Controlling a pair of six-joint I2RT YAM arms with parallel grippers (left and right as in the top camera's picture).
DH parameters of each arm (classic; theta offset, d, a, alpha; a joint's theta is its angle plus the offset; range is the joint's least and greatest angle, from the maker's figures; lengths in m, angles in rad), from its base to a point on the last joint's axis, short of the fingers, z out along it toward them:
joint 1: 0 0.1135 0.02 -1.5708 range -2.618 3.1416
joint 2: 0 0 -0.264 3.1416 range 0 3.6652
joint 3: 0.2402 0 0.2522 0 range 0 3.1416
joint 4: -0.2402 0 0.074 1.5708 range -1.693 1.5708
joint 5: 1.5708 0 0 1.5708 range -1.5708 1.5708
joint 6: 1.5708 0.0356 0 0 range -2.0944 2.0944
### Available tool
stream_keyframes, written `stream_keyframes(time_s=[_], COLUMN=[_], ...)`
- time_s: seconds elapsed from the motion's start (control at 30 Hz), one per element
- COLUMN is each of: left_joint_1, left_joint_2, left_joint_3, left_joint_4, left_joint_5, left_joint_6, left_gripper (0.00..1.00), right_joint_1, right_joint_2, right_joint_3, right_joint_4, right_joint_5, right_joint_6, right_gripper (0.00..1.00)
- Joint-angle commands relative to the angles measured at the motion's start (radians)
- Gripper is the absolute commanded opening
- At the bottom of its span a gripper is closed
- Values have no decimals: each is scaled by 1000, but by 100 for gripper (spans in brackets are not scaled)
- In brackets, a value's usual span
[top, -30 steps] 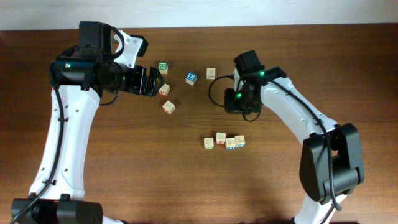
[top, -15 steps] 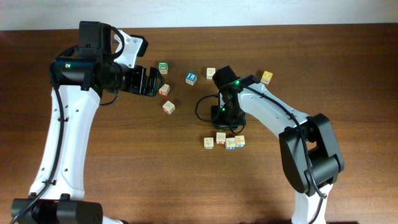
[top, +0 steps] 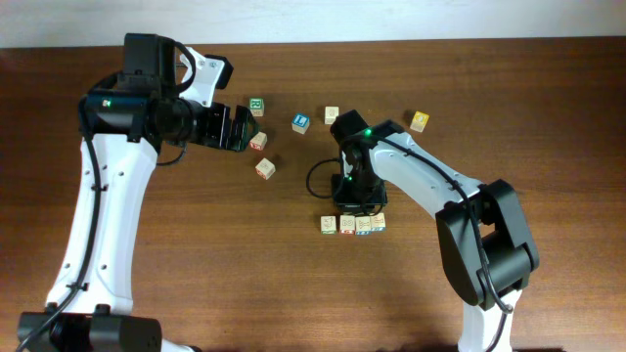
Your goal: Rotate 4 blocks
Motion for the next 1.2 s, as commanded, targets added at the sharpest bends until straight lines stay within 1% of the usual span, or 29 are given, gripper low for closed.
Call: stream_keyframes(time_s=[0.0,0.1,0.17,0.23,0.27,0.37,0.4,0.43,0.53,0.57,0.67,0.8,1.17], left_joint_1=[-2,-2,-2,-2,-2,-2,-2,-2,10,22,63,104,102], left_joint_2=[9,9,9,9,9,9,9,9,9,9,9,9,9], left_joint_3=[17,17,17,17,17,17,17,17,17,17,17,17,17], left_joint_4=[-1,-1,0,1,1,8,19,24,24,24,18,12,4], left_joint_5=[14,14,14,14,14,13,-6,-59,-280,-326,-384,-378,-341], left_joint_6=[-5,-5,-5,-5,-5,-5,-31,-87,-247,-279,-312,-312,-312], left_gripper=[99,99,99,99,99,99,99,99,99,99,99,99,99], right_joint_1=[9,9,9,9,9,21,31,44,93,116,172,194,192], right_joint_2=[5,5,5,3,0,-7,-7,-6,6,7,18,23,24], right_joint_3=[1,1,12,43,65,138,139,138,134,129,122,105,8], right_joint_4=[-5,-5,-2,-17,-28,-27,-13,-3,28,45,80,80,82], right_joint_5=[13,13,9,4,4,-43,-54,-61,-68,-67,-58,-18,77], right_joint_6=[4,1,-30,-63,-68,-97,-97,-97,-79,-64,-58,-40,-13], right_gripper=[16,16,16,18,21,24,24,24,23,20,20,20,20])
